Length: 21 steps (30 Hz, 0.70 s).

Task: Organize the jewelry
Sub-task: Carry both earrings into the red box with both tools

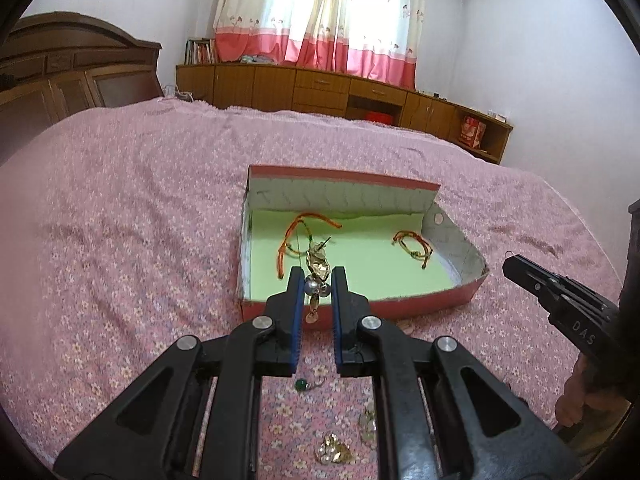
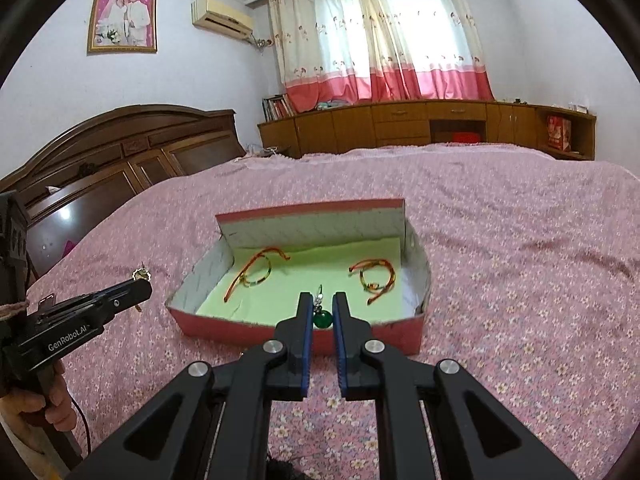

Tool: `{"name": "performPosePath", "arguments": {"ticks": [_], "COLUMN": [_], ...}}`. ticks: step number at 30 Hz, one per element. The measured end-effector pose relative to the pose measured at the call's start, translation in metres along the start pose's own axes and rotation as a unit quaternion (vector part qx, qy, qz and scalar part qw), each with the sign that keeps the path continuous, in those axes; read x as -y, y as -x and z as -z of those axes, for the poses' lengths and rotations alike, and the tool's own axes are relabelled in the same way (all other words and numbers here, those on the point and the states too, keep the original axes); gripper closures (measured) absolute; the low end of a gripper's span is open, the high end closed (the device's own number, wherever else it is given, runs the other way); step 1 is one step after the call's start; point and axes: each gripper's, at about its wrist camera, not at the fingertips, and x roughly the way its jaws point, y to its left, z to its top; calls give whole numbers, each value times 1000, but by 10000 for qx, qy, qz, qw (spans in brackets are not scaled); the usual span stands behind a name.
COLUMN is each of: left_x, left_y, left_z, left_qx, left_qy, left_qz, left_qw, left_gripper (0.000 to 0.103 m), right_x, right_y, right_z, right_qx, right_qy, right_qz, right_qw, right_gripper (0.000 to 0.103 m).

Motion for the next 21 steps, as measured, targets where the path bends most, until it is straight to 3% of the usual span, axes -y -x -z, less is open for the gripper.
{"name": "performPosePath", "arguments": {"ticks": [21], "left_x": [3], "left_y": [-34], "left_z": [-33], "left_qx": [474], "left_qy": [-29], "left_qz": [3], "left_qw": [9989], "left_gripper": [98], "right_x": [21], "right_y": [-24], "right_z": [-38], "right_qx": [439], "right_qy": [111], "right_qz": [319], "right_qw": [9985], "right_gripper": [92]}}
